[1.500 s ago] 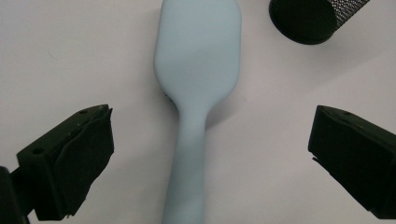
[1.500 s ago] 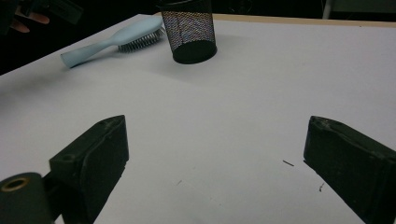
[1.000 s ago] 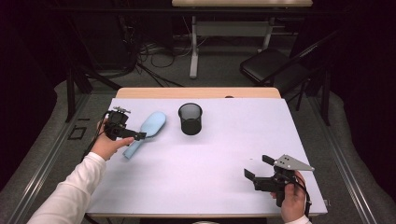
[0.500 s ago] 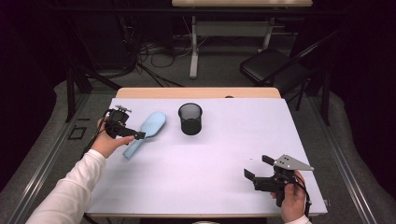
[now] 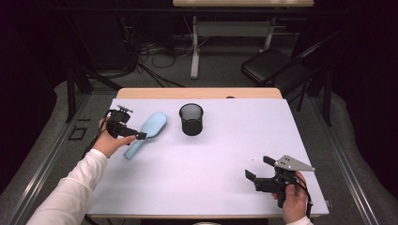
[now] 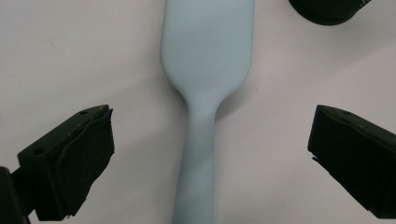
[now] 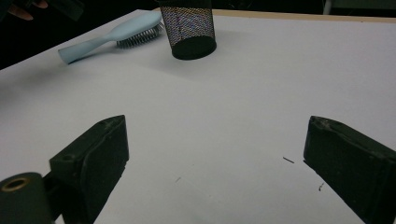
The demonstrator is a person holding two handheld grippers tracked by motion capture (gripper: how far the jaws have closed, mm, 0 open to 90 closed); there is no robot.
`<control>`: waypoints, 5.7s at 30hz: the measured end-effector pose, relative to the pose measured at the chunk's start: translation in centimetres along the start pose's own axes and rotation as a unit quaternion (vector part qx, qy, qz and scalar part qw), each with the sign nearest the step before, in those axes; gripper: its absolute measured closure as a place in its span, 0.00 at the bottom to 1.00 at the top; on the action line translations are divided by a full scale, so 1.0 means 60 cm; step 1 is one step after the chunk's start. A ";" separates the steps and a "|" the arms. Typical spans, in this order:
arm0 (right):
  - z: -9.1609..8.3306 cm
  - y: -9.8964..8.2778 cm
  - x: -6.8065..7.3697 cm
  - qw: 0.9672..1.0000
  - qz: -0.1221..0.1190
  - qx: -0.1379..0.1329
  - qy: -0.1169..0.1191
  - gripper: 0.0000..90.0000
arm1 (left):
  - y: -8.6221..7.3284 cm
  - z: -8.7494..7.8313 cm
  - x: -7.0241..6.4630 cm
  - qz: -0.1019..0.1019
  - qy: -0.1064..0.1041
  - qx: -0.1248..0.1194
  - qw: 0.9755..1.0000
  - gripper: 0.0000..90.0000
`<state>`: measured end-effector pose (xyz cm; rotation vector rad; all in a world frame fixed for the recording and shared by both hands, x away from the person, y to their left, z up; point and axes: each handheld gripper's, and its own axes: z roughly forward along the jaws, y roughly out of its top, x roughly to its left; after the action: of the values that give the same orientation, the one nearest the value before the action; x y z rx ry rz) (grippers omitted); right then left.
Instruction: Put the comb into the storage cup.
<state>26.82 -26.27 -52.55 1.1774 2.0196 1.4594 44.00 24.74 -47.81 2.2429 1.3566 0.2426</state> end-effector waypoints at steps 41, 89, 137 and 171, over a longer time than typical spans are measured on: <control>0.002 -0.001 0.001 1.000 -0.005 0.010 -0.001 0.08 | 0.008 0.032 -0.008 0.044 0.043 0.078 0.995 0.21; 0.002 -0.001 0.002 1.000 -0.008 0.015 0.004 0.11 | 0.016 0.081 -0.009 0.049 0.038 0.127 0.990 0.62; 0.004 -0.002 0.002 1.000 -0.010 0.019 0.005 0.12 | 0.011 0.105 -0.006 0.052 0.031 0.127 0.990 0.77; 0.005 -0.003 0.001 1.000 -0.008 0.020 0.004 0.12 | 0.011 0.075 -0.012 0.055 0.024 0.076 0.995 0.77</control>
<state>26.91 -26.07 -52.84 1.1713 2.0673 1.4243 45.94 22.39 -51.27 2.4564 1.3170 0.2387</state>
